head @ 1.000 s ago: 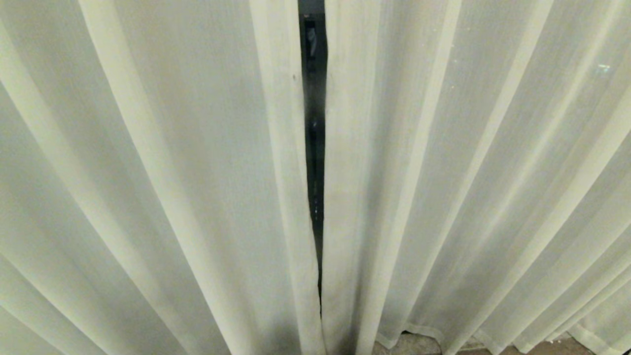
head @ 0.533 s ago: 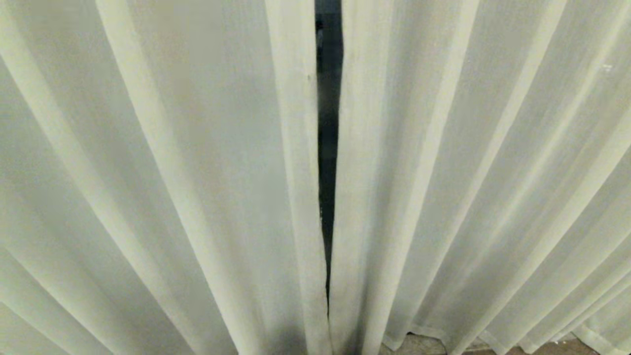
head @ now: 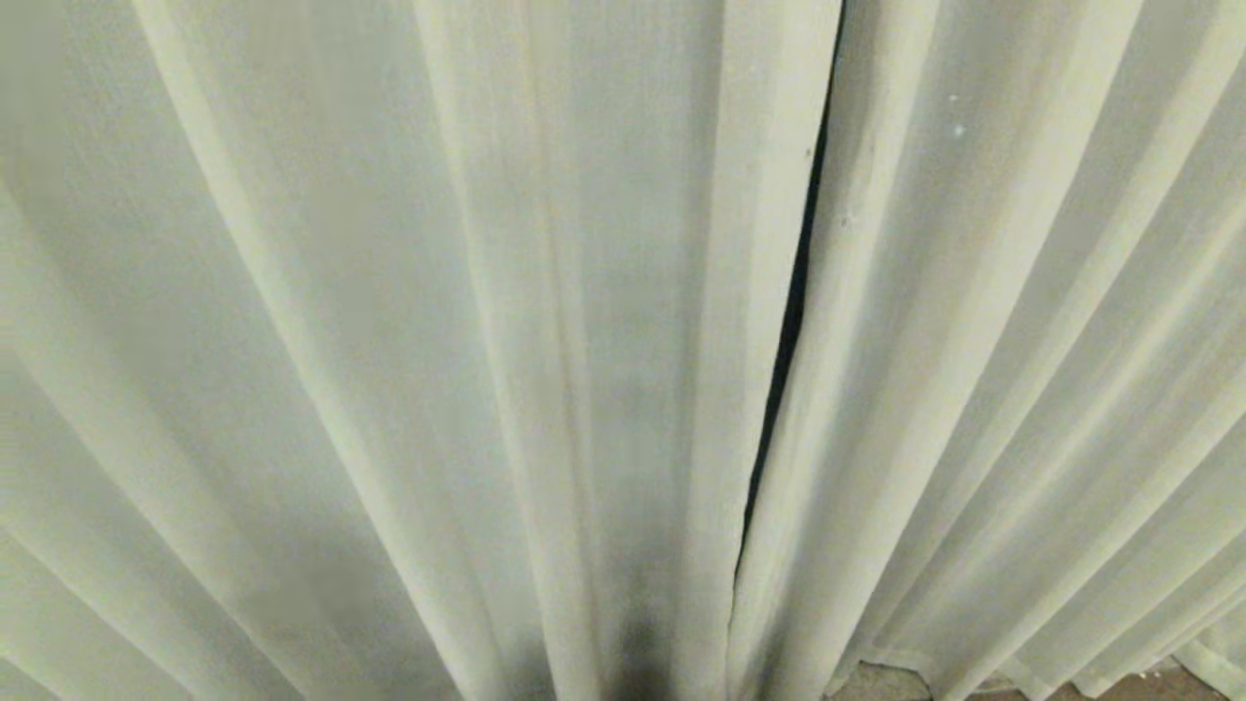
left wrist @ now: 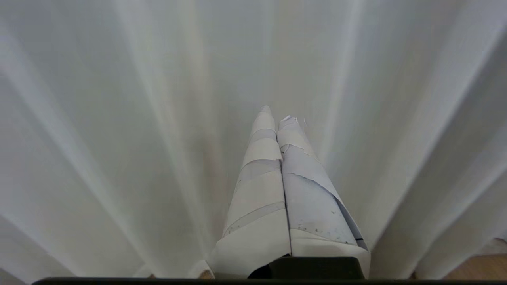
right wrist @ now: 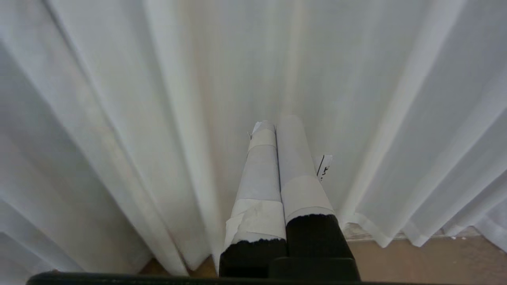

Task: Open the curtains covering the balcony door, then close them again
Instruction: Close the outer curtains on both sides

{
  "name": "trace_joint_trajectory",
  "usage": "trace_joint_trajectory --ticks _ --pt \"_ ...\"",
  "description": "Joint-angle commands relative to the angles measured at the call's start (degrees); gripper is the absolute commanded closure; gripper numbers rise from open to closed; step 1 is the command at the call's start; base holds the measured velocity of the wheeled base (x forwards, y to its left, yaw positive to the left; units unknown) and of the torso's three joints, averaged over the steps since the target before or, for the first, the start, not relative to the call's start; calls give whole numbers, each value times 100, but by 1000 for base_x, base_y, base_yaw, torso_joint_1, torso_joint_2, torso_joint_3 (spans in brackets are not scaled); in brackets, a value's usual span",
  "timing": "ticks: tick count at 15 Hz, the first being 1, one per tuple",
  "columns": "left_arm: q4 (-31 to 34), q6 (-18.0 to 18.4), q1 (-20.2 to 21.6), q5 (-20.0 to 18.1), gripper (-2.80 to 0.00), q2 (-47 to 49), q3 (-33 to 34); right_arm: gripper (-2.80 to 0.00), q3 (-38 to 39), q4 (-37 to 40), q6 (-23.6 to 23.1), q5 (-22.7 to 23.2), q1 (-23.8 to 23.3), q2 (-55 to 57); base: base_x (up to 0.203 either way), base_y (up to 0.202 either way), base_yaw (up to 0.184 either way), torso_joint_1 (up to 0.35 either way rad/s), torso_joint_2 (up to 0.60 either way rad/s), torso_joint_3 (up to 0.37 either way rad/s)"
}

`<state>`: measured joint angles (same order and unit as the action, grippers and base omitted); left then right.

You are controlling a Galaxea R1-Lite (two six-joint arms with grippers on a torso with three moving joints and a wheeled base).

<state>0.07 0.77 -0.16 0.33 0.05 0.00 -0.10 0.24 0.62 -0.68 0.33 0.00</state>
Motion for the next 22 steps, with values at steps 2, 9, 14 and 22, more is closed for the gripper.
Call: trace_joint_trajectory --ticks 2,9,14,22 --pt "-7 2 -2 2 0 -5 0 0 1 2 -1 -2 2 9 0 187 1 -1 -1 0" --pt "-7 2 -2 -6 0 -5 0 0 1 2 -1 7 10 9 0 191 0 3 3 4" --pt "1 11 -2 2 0 -5 0 0 1 2 -1 5 2 9 0 192 0 1 3 2" --pt "1 11 -2 2 0 -5 0 0 1 2 -1 7 2 9 0 189 1 2 3 4"
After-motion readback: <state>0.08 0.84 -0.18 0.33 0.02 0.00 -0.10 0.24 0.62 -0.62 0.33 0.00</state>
